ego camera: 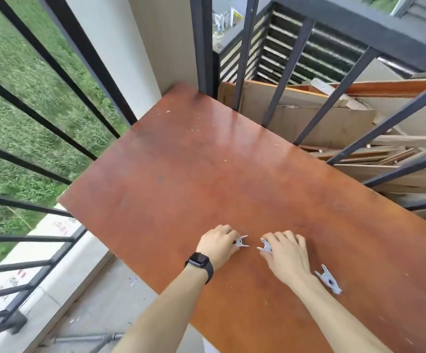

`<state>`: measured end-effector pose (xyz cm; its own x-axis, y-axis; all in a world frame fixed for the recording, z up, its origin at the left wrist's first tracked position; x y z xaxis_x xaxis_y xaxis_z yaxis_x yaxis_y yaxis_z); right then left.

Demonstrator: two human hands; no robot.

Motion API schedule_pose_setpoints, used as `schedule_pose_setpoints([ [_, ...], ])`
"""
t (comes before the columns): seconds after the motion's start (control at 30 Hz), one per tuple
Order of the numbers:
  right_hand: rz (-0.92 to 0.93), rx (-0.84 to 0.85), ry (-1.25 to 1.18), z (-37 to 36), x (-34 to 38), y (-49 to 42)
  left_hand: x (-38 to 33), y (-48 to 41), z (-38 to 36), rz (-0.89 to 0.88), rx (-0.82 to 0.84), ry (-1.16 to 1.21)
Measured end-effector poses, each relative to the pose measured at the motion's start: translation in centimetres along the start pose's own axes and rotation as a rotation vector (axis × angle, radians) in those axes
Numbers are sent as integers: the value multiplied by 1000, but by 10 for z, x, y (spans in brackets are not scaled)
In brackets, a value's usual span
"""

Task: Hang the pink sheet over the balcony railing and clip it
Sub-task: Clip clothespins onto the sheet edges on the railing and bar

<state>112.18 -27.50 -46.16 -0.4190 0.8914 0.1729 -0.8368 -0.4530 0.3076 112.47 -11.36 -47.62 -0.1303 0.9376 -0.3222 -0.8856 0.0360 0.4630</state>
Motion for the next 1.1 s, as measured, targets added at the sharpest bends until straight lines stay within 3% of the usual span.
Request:
schedule_pose_setpoints([
  [0.07,-53,-56,-247,17,8,-2,28,11,15,145,24,134],
  [0.17,-153,-89,-827,41,47,-7,82,47,55,394,-23,464],
  [0.27,-60,-95,-1163,69,114,-13,132,108,99,529,-114,789],
  [0.4,133,25,-1398,96,226,-11,177,200,138,537,-122,1137],
  [0.57,337,196,-1484,109,368,9,243,319,155,599,-277,1348],
  [0.8,635,454,-1451,125,538,85,304,501,176,771,-636,1145],
  [0.9,803,472,-1352,138,592,118,311,576,194,797,-828,1035],
  [1.1,1329,344,-955,175,671,194,319,688,200,961,-913,788],
])
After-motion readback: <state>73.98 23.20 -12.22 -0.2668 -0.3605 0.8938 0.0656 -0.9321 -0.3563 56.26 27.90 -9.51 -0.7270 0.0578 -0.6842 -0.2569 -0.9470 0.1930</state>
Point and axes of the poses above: each hand's wrist, its own y-axis away from the middle knuckle, its own z-axis out of the back of the hand, x = y × z, the point moved 9 cm from there along -y, towards the middle knuckle, and after that the axes turned 15 degrees about z, right-handed, at the moved point
